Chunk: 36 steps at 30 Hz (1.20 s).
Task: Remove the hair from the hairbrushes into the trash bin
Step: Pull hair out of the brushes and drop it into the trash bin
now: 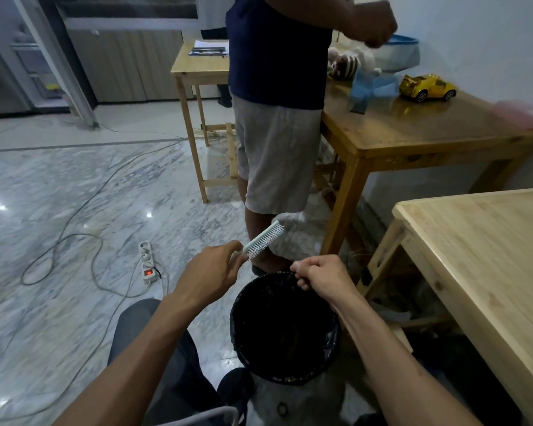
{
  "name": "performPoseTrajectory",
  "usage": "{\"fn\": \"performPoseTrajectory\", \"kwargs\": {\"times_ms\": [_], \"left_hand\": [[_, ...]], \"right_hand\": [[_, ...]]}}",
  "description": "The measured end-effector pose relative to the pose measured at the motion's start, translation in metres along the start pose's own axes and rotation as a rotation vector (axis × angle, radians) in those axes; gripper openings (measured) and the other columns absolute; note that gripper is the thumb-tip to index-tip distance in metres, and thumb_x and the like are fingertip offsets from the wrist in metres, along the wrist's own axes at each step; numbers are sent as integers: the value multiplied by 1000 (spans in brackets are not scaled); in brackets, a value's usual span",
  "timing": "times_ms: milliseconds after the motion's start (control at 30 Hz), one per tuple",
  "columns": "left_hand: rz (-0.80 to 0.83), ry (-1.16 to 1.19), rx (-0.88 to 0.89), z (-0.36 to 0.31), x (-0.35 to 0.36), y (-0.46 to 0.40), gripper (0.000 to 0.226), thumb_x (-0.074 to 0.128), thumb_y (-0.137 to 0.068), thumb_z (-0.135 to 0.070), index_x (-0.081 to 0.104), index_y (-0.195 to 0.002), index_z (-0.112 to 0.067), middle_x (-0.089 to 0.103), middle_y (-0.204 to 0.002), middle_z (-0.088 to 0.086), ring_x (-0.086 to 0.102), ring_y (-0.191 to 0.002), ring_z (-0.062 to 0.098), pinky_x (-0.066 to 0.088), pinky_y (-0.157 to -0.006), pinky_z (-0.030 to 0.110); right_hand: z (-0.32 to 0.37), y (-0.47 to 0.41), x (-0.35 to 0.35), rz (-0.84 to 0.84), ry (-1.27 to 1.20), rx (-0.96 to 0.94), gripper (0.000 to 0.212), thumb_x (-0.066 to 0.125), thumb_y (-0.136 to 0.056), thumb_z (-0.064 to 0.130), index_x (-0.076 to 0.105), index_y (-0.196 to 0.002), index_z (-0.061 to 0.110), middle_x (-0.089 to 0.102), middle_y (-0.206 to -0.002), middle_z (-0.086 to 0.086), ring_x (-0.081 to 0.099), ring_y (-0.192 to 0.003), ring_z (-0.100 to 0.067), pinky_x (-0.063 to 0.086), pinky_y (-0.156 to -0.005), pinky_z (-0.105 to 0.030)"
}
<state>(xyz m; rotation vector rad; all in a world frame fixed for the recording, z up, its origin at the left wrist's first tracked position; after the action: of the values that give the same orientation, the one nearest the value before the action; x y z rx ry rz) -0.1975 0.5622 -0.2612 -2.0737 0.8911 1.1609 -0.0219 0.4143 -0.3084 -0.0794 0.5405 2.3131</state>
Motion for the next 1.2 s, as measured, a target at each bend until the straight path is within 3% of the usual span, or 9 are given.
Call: {"fn": "performPoseTrajectory", "kwargs": {"times_ms": [100, 233, 500, 667, 800, 900, 1000, 1100, 1200], "left_hand": [[-6, 24, 13, -4, 1, -1, 27, 49, -102, -41, 66, -112, -22, 49, -57, -11, 51, -57, 17, 37, -50, 32], [-25, 50, 40, -11, -1, -2, 25, 51, -102, -40, 67, -111, -22, 58, -61, -3, 55, -58, 19, 47, -55, 38], [0, 160, 123, -26, -3, 0, 23, 52, -102, -39, 67, -111, -24, 64, -65, -5, 61, -60, 16, 53, -62, 42], [-97, 19, 15, -11, -4, -1, 25, 52, -101, -41, 67, -111, -24, 67, -73, 1, 57, -61, 20, 43, -52, 34], [-171, 13, -120, 0, -7, 0, 24, 57, -99, -41, 67, -115, -26, 66, -78, 0, 55, -61, 21, 41, -52, 33], [-196, 17, -152, -1, -10, 1, 28, 60, -97, -40, 64, -120, -25, 71, -91, 5, 62, -73, 26, 49, -58, 38], [-168, 73, -165, -6, -10, 1, 32, 64, -95, -34, 62, -124, -22, 70, -91, 7, 65, -76, 28, 54, -63, 41], [-99, 164, -224, -11, -7, 1, 33, 65, -90, -29, 60, -120, -17, 68, -76, 4, 64, -63, 22, 52, -57, 39], [2, 394, -334, -19, -2, 4, 20, 63, -91, -26, 57, -103, -11, 70, -69, 11, 66, -51, 23, 58, -50, 39]], "right_hand": [[-4, 1, 3, 133, 48, 9, 39, 80, -83, 5, 71, -118, 18, 69, -112, 2, 74, -95, -19, 62, -87, -35], [0, 2, 10, 190, -132, 77, 56, 75, -92, 36, 56, -140, 15, 68, -121, -2, 75, -101, -19, 62, -80, -33], [17, 6, 23, 296, -343, -34, 23, 70, -96, 26, 73, -101, 3, 73, -82, -7, 66, -61, -9, 54, -55, -16], [7, 6, 17, 208, -97, -36, 18, 69, -97, 13, 76, -87, 1, 64, -63, -1, 55, -52, -6, 47, -50, -17], [-4, 5, 15, 180, 44, 17, 20, 65, -98, 6, 76, -86, -3, 65, -65, -6, 59, -53, -8, 51, -53, -19], [-13, 8, 16, 229, 189, 59, 12, 65, -93, -5, 76, -97, -3, 73, -84, -14, 70, -70, -16, 64, -76, -31], [-11, 12, 21, 301, 414, 13, 51, 59, -85, -10, 73, -122, 21, 70, -120, 0, 71, -106, -16, 62, -90, -36], [0, 10, 21, 220, 231, 4, 43, 66, -90, -3, 67, -130, 12, 69, -116, -7, 76, -96, -20, 64, -80, -35], [20, 11, 19, 105, 84, -40, 18, 61, -101, 21, 76, -108, 16, 79, -99, -6, 75, -83, -16, 61, -79, -34]]}}
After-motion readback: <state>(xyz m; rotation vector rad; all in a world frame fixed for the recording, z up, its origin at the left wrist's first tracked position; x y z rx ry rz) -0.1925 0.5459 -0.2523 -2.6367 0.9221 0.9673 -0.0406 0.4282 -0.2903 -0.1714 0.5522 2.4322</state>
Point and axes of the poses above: each hand's wrist, its own y-axis away from the middle knuckle, its own x-axis out of the palm, z = x × y, the point moved 4 cm from there along -y, towards the middle knuckle
